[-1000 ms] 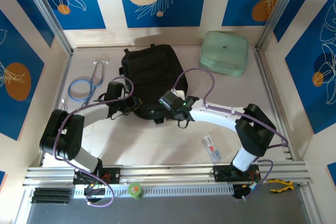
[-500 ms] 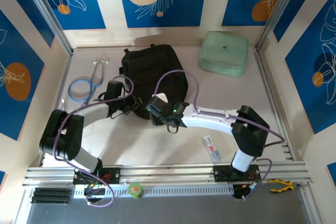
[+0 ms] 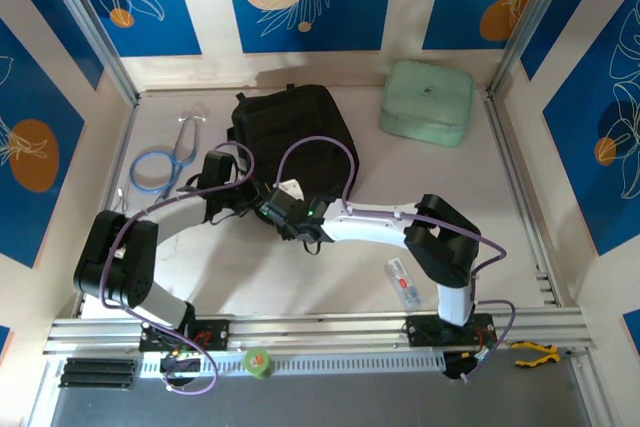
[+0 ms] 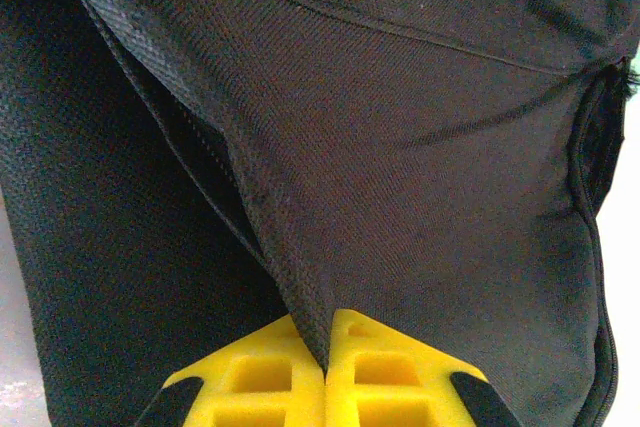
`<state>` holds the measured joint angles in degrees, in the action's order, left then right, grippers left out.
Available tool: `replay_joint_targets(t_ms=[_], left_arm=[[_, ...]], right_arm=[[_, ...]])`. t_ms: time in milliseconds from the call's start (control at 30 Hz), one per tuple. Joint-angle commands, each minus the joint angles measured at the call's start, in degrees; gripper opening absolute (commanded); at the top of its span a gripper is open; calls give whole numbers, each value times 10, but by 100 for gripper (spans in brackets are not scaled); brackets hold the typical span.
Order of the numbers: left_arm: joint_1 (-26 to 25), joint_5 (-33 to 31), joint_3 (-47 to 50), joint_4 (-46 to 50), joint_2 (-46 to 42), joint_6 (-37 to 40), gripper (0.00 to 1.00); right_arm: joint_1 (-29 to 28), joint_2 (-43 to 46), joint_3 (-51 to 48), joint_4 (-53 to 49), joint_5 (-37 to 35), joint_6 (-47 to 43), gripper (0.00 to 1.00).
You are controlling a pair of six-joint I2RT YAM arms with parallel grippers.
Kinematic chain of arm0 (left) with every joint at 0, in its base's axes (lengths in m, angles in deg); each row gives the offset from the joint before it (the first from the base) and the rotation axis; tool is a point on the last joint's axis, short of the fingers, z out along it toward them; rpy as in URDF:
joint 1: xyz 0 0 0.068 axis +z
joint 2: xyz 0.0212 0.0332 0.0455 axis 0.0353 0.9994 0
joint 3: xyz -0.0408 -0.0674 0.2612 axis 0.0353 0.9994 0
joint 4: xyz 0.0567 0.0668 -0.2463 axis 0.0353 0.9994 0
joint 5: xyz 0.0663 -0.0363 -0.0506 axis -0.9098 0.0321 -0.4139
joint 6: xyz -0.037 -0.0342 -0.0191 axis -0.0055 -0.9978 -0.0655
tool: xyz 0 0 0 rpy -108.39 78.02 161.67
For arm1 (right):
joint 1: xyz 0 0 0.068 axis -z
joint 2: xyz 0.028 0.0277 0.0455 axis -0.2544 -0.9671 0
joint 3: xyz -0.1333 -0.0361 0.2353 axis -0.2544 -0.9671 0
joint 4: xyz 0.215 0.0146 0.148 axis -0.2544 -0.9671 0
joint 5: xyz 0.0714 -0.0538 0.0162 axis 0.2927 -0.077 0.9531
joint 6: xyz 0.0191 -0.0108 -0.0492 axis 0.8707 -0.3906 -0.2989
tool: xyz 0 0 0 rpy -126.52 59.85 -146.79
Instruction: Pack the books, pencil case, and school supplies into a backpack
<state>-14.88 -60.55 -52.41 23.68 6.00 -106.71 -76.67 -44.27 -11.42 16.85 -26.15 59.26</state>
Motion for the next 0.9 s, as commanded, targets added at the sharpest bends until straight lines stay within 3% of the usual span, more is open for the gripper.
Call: replay_joint_targets(t_ms=[0, 167, 433, 667, 867], left_arm=[[-6, 25, -22, 0, -10, -2, 2], [-6, 24, -23, 2, -10, -4, 2], [-3, 1, -26, 14, -12, 2, 1], [4, -16, -27, 25, -12, 13, 0], [5, -10, -25, 16, 1, 14, 0]], right_arm=[[-3, -13, 26, 7, -41, -6, 35], [-2, -10, 27, 1, -48, 0, 27], [1, 12, 11, -44, -57, 49, 0], [28, 96, -100, -72, -38, 112, 0], [81, 150, -169, -48, 17, 90, 0]])
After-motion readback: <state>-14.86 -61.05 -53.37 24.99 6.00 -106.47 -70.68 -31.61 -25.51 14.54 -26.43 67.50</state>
